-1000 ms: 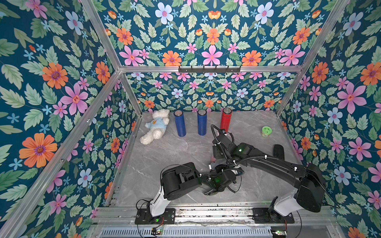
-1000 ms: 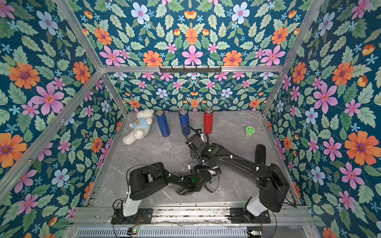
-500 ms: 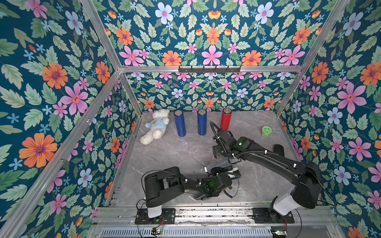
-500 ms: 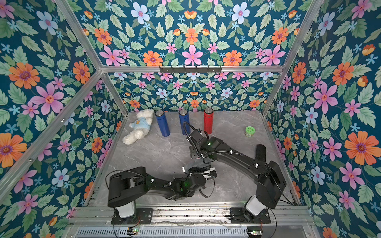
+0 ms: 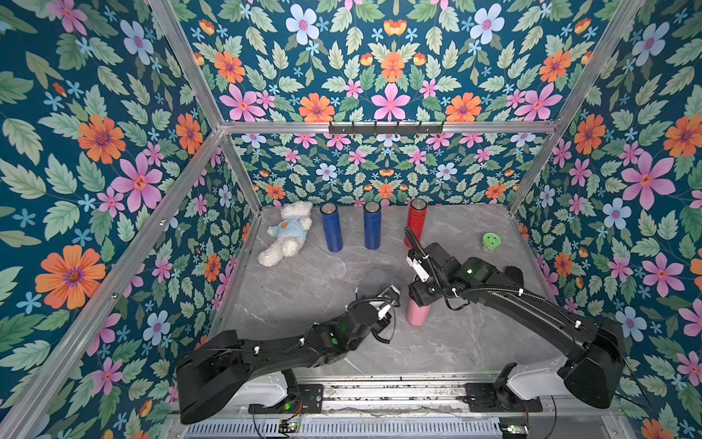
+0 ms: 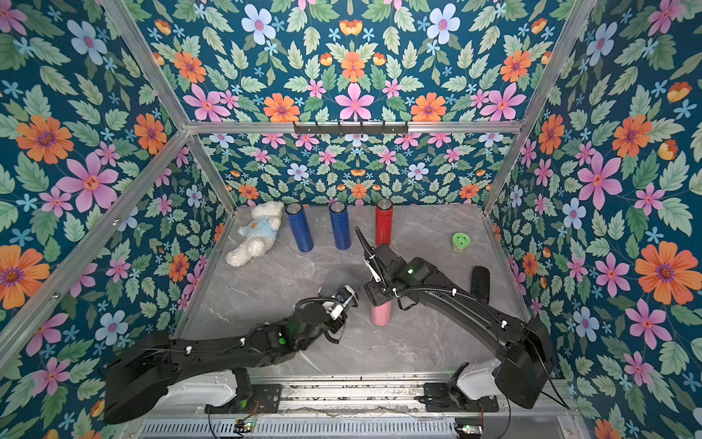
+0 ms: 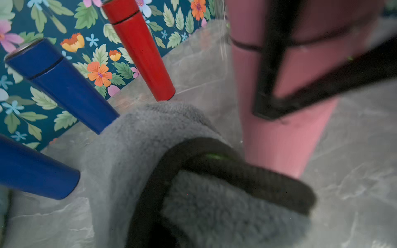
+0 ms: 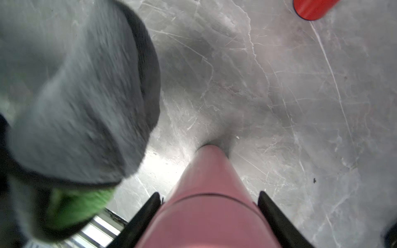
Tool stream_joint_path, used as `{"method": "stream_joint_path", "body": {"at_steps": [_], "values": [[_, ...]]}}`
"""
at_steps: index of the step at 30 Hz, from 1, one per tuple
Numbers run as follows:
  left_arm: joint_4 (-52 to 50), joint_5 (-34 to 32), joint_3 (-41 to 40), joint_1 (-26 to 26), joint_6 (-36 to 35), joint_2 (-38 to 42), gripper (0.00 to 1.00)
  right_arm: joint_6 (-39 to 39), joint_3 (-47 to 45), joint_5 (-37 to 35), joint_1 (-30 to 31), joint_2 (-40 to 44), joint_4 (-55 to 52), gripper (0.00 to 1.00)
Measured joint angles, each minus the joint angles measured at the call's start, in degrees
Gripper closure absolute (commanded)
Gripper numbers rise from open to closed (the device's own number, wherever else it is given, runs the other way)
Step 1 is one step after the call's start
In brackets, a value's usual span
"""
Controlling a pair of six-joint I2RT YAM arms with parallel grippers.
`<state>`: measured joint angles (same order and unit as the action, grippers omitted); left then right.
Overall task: Wipe the surface of the thermos
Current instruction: Wipe the dirt from the surface of the thermos.
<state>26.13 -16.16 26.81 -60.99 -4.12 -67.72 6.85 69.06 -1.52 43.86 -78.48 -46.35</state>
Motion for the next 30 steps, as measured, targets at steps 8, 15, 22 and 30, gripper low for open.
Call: {"method": "stream_joint_path", "body": {"at_steps": [8,15,22,30], "values": [[1.7,28.9,3.9,11.3,13.4,3.5,1.00,-19.2,-9.6,10.5,0.1,7.3,9.7,1.00],[11.9,47.8,2.7,17.5,27.1,-3.2,1.00,-27.7,-12.0,15.1,0.1,7.4,14.9,1.00],[21.6,55.2,2.5,18.4,37.4,-8.0,1.00,-30.4,-11.2,16.8,0.0,5.3,15.7,1.00],[33.3,54.7,0.9,18.6,41.6,-17.3,1.00,-32.5,-9.7,17.8,0.0,3.8,14.7,1.00]]}}
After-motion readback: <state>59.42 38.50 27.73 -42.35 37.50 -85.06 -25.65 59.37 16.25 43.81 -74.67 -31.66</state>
